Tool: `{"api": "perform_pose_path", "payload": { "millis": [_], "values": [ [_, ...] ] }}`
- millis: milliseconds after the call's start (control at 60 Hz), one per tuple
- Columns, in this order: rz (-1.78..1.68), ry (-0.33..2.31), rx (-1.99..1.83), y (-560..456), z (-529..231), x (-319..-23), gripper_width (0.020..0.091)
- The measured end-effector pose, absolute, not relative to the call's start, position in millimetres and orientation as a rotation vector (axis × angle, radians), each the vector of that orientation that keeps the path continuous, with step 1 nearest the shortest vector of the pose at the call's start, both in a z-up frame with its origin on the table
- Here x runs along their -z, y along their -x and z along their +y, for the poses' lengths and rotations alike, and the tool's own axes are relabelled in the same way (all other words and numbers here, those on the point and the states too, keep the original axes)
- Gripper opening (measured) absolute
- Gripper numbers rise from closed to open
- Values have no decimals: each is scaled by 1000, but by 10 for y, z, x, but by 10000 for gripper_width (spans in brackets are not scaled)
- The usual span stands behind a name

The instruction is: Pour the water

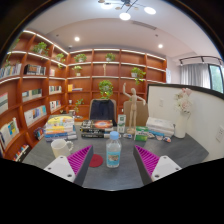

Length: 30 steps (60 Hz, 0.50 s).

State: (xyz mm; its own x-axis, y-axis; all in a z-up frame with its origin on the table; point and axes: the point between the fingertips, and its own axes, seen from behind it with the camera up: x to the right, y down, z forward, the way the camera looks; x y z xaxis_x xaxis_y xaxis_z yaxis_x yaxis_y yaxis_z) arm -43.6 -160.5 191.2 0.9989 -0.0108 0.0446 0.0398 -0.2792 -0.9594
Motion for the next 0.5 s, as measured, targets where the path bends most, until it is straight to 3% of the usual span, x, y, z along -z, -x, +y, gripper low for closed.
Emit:
{"api": "perform_pose_path", "payload": {
  "millis": [100, 117, 133, 233, 500],
  "values": [
    [-33, 1843, 64, 333, -1477, -1652, 823],
    [-37, 1847, 68, 402, -1474, -1773, 824],
    [-43, 1838, 64, 366, -1363, -1531, 822],
    [-32, 1840, 34, 355, -1096, -1263, 824],
    [-27, 1833, 25, 282, -419, -1016, 816]
  ]
}}
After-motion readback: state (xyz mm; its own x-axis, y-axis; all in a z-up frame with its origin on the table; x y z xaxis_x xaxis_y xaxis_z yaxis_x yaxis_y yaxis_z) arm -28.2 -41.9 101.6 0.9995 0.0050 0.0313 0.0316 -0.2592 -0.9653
